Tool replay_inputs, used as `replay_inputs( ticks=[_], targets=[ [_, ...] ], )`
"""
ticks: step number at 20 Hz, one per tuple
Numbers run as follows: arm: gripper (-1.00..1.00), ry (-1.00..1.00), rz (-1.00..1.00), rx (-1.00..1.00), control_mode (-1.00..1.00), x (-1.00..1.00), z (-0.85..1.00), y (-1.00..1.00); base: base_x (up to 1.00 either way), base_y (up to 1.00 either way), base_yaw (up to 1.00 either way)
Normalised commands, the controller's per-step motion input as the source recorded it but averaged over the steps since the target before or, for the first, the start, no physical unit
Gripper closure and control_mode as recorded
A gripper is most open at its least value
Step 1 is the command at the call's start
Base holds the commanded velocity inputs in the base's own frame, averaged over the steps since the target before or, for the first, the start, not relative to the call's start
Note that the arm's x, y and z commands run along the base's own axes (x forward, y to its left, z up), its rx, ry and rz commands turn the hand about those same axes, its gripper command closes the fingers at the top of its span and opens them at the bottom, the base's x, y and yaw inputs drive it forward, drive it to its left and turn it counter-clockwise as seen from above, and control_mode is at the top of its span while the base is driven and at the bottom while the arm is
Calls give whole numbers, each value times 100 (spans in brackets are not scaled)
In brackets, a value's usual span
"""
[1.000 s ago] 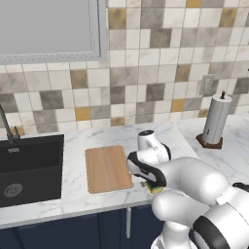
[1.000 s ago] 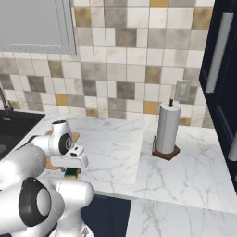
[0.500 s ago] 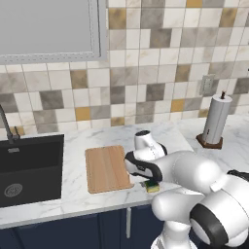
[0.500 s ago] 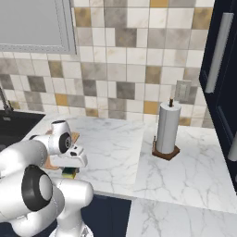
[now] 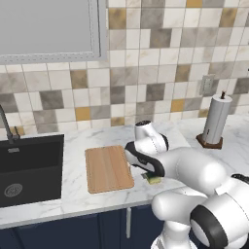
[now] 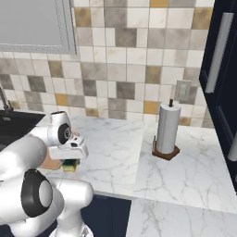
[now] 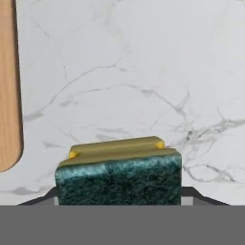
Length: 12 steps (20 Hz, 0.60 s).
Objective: Pick up the sponge from the counter and clean the cutting board by briefly scrubbing or pressing down on the cutting board. Once finished, release the sponge.
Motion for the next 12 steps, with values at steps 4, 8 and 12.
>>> replay_inputs(
  ticks=[4, 8, 12],
  targets=[
    [100, 2, 32, 0, -100, 26, 10, 13, 0, 0, 0],
    [100, 2, 44, 0, -100, 13, 0, 34, 0, 0, 0],
    [100, 0, 43, 0, -100, 1, 0, 40, 0, 0, 0]
  ],
)
